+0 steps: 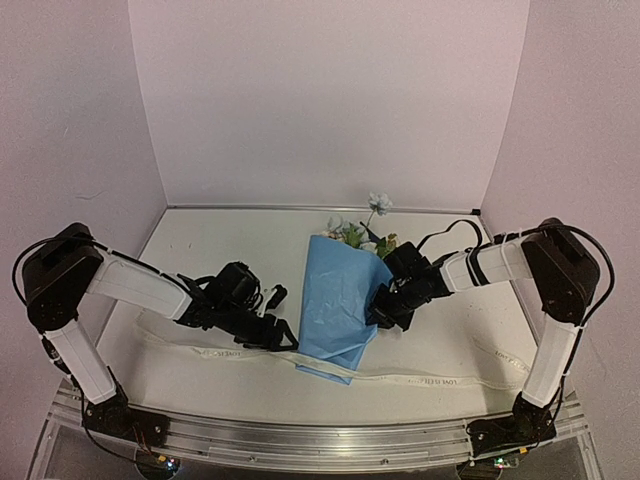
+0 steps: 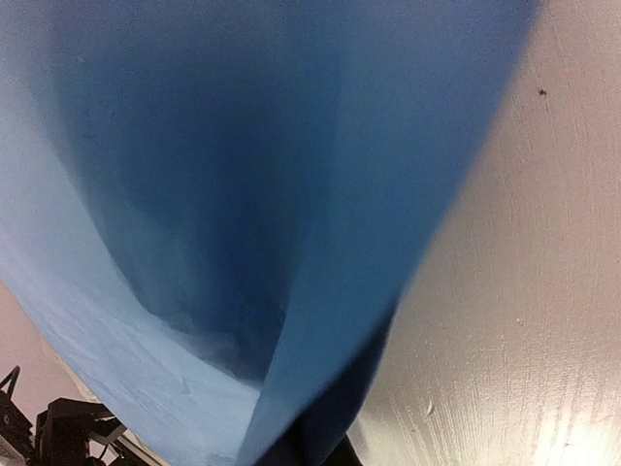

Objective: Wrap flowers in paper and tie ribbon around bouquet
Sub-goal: Pick up the folded bouquet from the center of the board, then place the folded bouquet on the ribbon.

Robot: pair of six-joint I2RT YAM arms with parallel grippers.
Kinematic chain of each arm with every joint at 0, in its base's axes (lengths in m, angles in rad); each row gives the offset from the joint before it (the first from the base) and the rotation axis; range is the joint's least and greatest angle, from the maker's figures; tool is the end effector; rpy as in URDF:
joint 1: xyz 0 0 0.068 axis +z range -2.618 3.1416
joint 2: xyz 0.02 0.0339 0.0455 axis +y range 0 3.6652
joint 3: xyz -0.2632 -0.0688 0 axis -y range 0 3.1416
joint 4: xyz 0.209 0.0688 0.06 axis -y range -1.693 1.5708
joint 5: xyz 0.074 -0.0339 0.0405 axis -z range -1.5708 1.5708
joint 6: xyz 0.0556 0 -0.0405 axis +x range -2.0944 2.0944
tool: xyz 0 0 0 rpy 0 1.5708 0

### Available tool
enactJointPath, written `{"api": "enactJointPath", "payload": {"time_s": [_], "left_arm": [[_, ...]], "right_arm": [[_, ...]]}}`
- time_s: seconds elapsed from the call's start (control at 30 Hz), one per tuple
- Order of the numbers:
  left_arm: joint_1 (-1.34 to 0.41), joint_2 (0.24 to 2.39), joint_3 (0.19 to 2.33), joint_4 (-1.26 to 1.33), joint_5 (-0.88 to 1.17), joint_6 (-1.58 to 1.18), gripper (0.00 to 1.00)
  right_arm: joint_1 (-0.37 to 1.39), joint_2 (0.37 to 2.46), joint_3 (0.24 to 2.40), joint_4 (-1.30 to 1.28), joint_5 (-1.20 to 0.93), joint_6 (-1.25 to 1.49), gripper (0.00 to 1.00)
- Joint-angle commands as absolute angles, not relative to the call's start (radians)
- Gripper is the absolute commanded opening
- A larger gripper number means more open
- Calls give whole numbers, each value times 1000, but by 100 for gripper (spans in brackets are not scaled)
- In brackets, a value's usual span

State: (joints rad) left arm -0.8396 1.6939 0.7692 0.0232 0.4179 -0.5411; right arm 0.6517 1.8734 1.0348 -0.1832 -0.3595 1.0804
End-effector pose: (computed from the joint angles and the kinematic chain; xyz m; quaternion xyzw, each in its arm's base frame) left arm 0.1859 -0.2410 0.1461 0.2048 0.9036 -0.3557 0.1230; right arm 0.2653 0.2270 0.1419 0.1541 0.9357 0.3147 0.0417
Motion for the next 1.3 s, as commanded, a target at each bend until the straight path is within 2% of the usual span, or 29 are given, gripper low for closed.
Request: {"api": "enactJointPath", "payload": {"time_s": [0.0, 0.1, 0.37, 0.53, 0.73, 0.93, 1.27], "left_arm": [[-857, 1675, 793, 6, 406, -489, 64], [-861, 1687, 793, 6, 412, -481, 59], [-881, 1685, 791, -49, 427, -439, 57], [-896, 1692, 798, -58, 446, -419, 53], [-900, 1720, 822, -87, 442, -410, 42], [-906, 1683, 832, -127, 404, -378, 53], [-964, 1624, 896, -264, 285, -293, 54]], "right_arm": [[632, 1886, 1089, -211, -371, 1114, 0], [628, 1891, 1116, -234, -385, 1120, 0], [614, 1891, 1158, -288, -402, 1111, 0], [611, 1894, 1182, -321, -399, 1095, 0], [608, 1896, 1208, -350, -402, 1100, 0], [607, 1894, 1242, -415, -415, 1133, 0], [607, 1882, 1264, -431, -437, 1240, 0]]}}
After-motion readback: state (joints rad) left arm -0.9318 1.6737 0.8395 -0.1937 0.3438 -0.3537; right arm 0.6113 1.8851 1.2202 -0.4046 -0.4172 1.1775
